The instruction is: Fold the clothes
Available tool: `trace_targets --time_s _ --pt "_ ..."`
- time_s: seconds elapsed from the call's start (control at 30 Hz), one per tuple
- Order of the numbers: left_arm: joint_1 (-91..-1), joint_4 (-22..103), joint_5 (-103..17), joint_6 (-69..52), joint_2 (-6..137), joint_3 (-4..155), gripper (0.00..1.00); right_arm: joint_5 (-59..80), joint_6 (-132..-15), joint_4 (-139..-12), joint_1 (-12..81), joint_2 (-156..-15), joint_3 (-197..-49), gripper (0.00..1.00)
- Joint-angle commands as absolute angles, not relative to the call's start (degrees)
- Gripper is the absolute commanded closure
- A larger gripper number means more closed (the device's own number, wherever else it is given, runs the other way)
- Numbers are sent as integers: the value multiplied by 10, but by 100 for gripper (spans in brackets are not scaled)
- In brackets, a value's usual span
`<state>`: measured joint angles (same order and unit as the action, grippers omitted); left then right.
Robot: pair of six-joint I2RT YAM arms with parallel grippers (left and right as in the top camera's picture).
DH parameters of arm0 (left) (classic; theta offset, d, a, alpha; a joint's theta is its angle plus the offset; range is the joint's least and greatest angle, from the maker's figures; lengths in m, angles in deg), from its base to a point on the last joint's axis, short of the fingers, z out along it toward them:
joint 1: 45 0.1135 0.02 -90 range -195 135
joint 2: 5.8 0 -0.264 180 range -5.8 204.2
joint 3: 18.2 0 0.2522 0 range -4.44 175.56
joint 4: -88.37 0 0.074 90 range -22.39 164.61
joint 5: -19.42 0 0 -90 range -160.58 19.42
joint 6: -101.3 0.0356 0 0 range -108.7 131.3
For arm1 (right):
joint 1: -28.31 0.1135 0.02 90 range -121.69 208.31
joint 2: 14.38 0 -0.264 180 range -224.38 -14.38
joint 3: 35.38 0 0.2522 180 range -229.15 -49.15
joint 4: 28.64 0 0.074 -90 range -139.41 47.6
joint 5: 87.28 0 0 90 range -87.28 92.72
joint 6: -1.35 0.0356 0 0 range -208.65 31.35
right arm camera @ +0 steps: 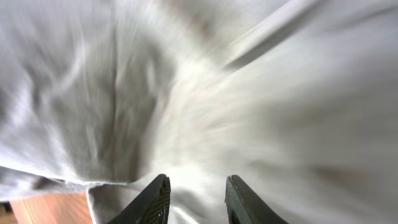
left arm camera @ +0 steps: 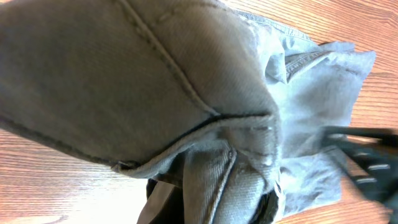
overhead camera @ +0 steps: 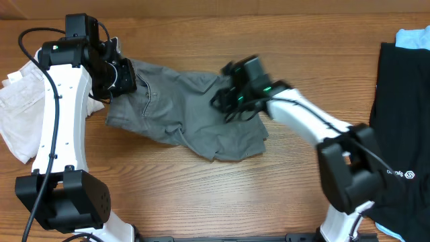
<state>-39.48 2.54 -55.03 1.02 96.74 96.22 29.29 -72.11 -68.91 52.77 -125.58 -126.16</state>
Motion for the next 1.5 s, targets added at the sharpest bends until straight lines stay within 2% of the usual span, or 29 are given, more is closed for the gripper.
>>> trace_targets --time_s 0.0,0.2,0.4,0.63,0.8,1.2,1.33,1.43,1.47 --pt "-394 28 -559 23 953 986 93 262 -726 -754 478 -1246 -1270 68" --pt "-412 62 -495 6 953 986 92 226 -766 -825 455 -1294 -1250 71" --pt "-444 106 -463 -53 953 986 91 228 -767 -827 457 -1332 -1248 73" --pt "-544 163 -477 -69 954 986 87 229 -766 -824 476 -1337 -1247 75" --pt "-623 184 -555 -110 977 986 85 229 -766 -827 503 -1337 -1247 77" --pt "-676 199 -560 -110 1078 986 83 229 -766 -835 521 -1337 -1247 78" --pt "-676 195 -533 -110 1097 986 75 229 -766 -837 521 -1337 -1247 81" --pt "-676 199 -507 -107 1093 986 64 228 -766 -852 516 -1335 -1252 81" --pt "-675 199 -497 -105 1089 986 56 228 -766 -862 512 -1333 -1257 81"
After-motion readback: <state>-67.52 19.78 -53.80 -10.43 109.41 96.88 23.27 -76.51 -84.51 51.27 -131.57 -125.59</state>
